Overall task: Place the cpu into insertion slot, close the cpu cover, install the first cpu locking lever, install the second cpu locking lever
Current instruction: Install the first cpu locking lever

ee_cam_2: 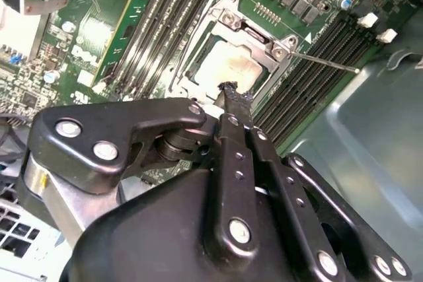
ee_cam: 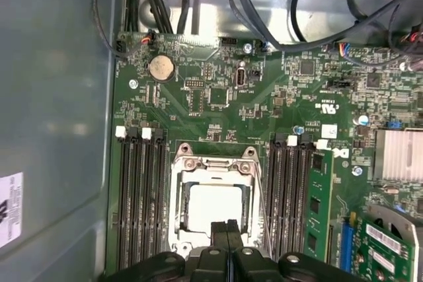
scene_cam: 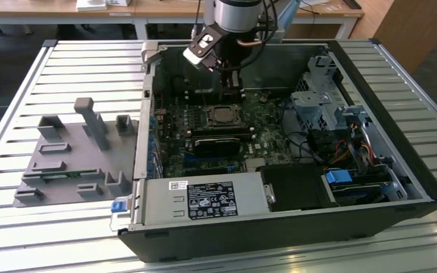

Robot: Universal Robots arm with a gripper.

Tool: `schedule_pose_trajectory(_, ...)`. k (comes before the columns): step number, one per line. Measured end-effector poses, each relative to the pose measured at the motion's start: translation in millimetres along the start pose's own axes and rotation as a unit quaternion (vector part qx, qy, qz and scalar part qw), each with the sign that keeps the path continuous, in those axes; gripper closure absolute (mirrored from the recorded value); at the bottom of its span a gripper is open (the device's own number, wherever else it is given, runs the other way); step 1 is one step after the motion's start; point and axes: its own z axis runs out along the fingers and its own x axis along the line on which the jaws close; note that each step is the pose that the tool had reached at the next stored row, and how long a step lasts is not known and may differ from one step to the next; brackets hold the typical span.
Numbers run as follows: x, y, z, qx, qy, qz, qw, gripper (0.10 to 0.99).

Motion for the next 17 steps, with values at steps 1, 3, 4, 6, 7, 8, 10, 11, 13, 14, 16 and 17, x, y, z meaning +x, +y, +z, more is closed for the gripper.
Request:
schedule_pose_trajectory(1,0.0,-0.1,-2.5,-0.0009,0.0000,0.000,1.0000,0.980)
schedule_pose_trajectory(3,0.0,-0.4,-6.6,-0.0035,-0.0002,0.000,1.0000,0.980)
schedule_pose_trajectory(4,0.0,-0.8,-6.9,-0.0052,-0.0003,-0.001,1.0000,0.980)
schedule_pose_trajectory(6,0.0,-0.8,-6.8,-0.0057,-0.0002,-0.014,0.9999,0.980)
schedule_pose_trajectory(7,0.0,-0.8,-6.8,-0.0057,-0.0003,-0.024,0.9997,0.980)
schedule_pose_trajectory(8,0.0,-0.8,-6.8,-0.0057,-0.0004,-0.033,0.9994,0.980)
schedule_pose_trajectory(10,0.0,-0.8,-6.8,-0.0057,-0.0006,-0.051,0.9987,0.980)
schedule_pose_trajectory(11,0.0,-0.8,-6.8,-0.0057,-0.0007,-0.060,0.9982,0.980)
schedule_pose_trajectory(13,0.0,-0.8,-6.6,-0.0058,-0.0007,-0.078,0.9969,0.980)
schedule_pose_trajectory(14,0.0,-0.8,-6.5,-0.0058,-0.0008,-0.087,0.9962,0.980)
schedule_pose_trajectory(16,0.0,-0.8,-6.5,-0.0058,-0.0009,-0.105,0.9944,0.980)
schedule_pose_trajectory(17,0.0,-0.8,-6.4,-0.0058,-0.0009,-0.114,0.9934,0.980)
